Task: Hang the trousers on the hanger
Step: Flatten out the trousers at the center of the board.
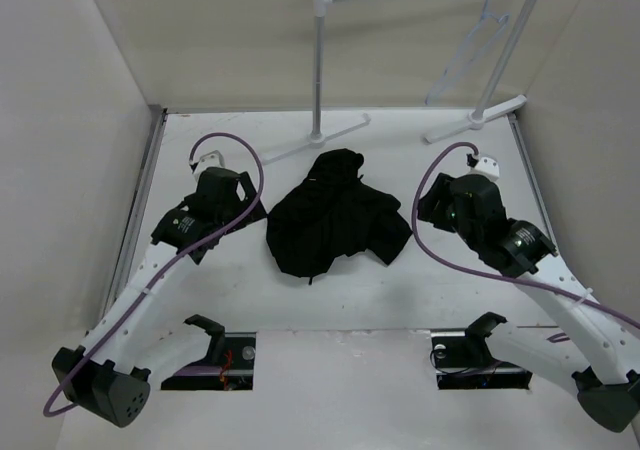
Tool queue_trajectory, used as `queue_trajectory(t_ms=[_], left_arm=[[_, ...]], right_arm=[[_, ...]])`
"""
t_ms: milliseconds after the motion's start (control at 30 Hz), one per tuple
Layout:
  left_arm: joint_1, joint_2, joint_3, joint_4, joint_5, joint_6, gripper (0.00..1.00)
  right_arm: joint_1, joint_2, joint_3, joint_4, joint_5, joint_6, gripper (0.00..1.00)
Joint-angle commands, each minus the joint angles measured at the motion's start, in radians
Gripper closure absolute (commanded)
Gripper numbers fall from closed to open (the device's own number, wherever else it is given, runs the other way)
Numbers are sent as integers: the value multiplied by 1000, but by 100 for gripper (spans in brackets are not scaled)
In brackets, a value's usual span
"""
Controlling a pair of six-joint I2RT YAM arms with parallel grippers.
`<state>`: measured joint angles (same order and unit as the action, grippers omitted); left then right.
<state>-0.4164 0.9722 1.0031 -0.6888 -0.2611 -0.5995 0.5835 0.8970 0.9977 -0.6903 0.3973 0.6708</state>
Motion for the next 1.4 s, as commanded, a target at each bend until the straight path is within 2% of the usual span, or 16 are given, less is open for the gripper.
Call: queue_trajectory(t_ms=[0,33,167,233,300,400,433,500,600,700,767,933,1100,1367], left_arm=[[-6,-10,17,24,13,17,13],[1,-15,15,28,20,18,13],[44,-41,-7,31,63,32,15],[76,-73,-35,47,94,32,19],[116,-111,-63,63,132,30,30],[198,-136,-96,48,169,21,64],[218,-136,-112,29,178,12,72],[248,-141,-148,-3,186,-20,78],[258,-173,-214,-5,206,-65,76],[242,-201,-274,24,230,-106,58],[209,-198,-302,49,269,-129,45],[111,-190,-365,129,290,-187,32],[11,-156,-420,224,315,-258,29],[-95,-58,-503,423,330,-348,26]], right_arm=[[2,5,44,51,-18,-25,40],[9,13,56,52,-18,-30,46],[40,74,123,51,-61,-53,82],[52,117,165,43,-92,-62,92],[74,169,215,43,-115,-65,98],[120,278,324,55,-164,-95,100],[138,327,370,54,-175,-105,100],[175,422,445,57,-187,-119,97],[222,555,536,58,-224,-135,94],[264,693,617,61,-253,-143,88],[272,764,644,64,-235,-145,75],[263,879,659,77,-213,-145,52],[250,964,676,64,-193,-142,44],[233,1082,723,61,-172,-103,43]])
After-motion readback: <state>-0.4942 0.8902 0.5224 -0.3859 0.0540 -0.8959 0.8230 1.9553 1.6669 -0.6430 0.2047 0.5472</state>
